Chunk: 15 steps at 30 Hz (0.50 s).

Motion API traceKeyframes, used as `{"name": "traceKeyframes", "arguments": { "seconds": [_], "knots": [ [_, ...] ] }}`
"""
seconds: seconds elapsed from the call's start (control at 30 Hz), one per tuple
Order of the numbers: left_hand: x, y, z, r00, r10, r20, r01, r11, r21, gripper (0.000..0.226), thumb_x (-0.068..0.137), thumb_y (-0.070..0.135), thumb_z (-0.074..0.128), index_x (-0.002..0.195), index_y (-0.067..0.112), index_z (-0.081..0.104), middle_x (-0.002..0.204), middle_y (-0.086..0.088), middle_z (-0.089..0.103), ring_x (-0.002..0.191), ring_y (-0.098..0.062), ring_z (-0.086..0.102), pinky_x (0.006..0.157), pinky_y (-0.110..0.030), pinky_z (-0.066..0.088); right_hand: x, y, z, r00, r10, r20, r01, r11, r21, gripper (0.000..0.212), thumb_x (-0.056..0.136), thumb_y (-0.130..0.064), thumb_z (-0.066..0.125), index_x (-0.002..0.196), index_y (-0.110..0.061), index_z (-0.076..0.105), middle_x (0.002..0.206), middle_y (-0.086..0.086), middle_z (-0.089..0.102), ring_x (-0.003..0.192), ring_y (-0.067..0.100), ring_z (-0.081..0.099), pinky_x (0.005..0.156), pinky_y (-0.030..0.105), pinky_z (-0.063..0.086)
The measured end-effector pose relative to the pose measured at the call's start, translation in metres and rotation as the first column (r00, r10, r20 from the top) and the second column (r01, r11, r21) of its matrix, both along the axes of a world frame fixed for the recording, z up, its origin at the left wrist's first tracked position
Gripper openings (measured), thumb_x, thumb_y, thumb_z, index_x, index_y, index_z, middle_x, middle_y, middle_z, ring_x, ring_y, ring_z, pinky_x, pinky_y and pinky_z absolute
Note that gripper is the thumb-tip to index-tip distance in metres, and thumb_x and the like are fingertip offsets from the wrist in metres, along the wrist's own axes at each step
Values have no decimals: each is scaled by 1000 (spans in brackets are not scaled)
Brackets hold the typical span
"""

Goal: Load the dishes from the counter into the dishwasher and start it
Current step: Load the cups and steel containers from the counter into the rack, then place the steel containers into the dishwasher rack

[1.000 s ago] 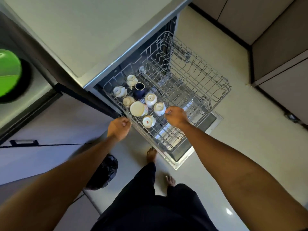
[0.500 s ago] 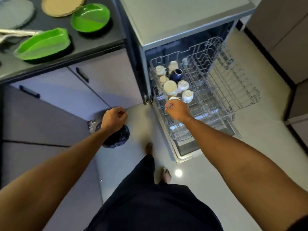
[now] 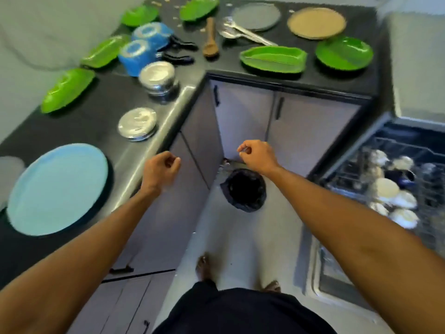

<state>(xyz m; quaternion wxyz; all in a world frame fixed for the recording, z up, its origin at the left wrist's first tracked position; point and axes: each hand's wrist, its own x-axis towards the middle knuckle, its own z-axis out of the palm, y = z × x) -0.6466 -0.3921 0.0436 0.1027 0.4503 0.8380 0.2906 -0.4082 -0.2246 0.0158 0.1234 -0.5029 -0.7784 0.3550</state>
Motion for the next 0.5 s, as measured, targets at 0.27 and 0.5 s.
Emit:
{"name": "traceKeyframes", "arguments": {
  "seconds": [0.27, 0.5],
  "knots": [
    [-147, -83, 21, 990, 130, -57, -126, 989, 70, 16, 90, 28, 65, 81, 15, 68, 79, -1, 67, 74, -18, 61, 73, -39, 53, -214, -36, 30, 948, 311, -60, -298, 941, 159, 20, 87, -29, 66, 107, -31, 70, 94, -9, 68, 87, 15, 63, 84, 34, 54],
    [-205, -66, 21, 997, 27, -67, -25, 999, 33, 21, 91, 39, 64, 102, 21, 69, 104, 1, 66, 94, -12, 56, 86, -28, 49, -317, -38, 40, 963, 270, -9, -260, 936, 236, 33, 88, -30, 64, 121, -31, 66, 121, -7, 63, 111, 19, 60, 94, 37, 51]
  ]
}}
